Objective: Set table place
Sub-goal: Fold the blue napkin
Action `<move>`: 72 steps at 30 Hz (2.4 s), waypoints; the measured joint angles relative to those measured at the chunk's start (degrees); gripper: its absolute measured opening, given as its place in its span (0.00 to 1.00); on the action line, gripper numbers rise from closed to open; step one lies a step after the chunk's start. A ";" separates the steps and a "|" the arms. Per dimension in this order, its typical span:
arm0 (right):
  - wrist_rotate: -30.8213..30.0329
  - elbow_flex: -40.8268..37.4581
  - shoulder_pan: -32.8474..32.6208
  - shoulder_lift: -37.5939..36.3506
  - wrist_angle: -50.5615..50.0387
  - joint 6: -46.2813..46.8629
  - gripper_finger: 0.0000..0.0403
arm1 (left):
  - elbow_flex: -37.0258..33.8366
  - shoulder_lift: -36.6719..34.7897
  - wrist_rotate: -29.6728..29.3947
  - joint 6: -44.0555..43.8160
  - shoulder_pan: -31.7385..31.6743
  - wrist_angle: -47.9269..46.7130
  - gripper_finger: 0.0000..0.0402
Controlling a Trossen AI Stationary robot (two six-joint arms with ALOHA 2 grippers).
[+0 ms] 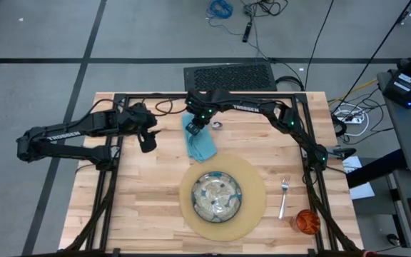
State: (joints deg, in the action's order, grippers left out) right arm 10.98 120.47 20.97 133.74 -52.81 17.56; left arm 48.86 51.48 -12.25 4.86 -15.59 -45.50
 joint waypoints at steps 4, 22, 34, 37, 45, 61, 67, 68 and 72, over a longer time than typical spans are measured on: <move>0.53 0.00 0.28 0.30 2.35 0.11 0.00 | 0.00 -0.02 0.02 0.00 0.00 -0.04 0.51; 4.42 0.03 0.71 3.00 13.17 1.30 0.15 | 0.00 -0.02 0.18 -1.92 3.65 -0.64 0.51; 4.34 0.40 0.00 3.75 19.76 -1.31 0.59 | 0.02 -0.02 0.13 -3.00 4.87 -0.77 0.51; 4.18 0.93 0.02 3.60 17.90 -2.94 0.60 | 0.04 -0.02 0.10 -3.28 4.87 -1.58 0.51; 4.13 0.95 -0.08 3.58 13.46 -4.88 0.55 | -4.76 -0.02 -0.07 -4.74 4.87 -1.02 0.51; 4.09 0.97 -1.53 5.85 15.77 -7.93 0.44 | -7.52 -0.02 0.18 -6.09 4.87 5.16 0.51; 2.52 0.84 -1.49 8.78 19.48 -5.47 0.42 | -7.54 -0.02 1.46 -7.61 4.90 4.84 0.51; 2.26 0.85 -1.46 8.63 19.84 -5.75 0.42 | -7.54 -0.02 1.47 -7.61 4.91 4.50 0.51; 3.02 0.94 -1.19 7.72 20.58 -5.58 0.41 | -7.54 0.00 1.51 -7.61 4.92 5.85 0.51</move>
State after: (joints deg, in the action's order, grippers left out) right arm 14.00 121.41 19.79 141.46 -32.24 11.98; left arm 41.32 51.48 -10.74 -2.75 -10.68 -39.65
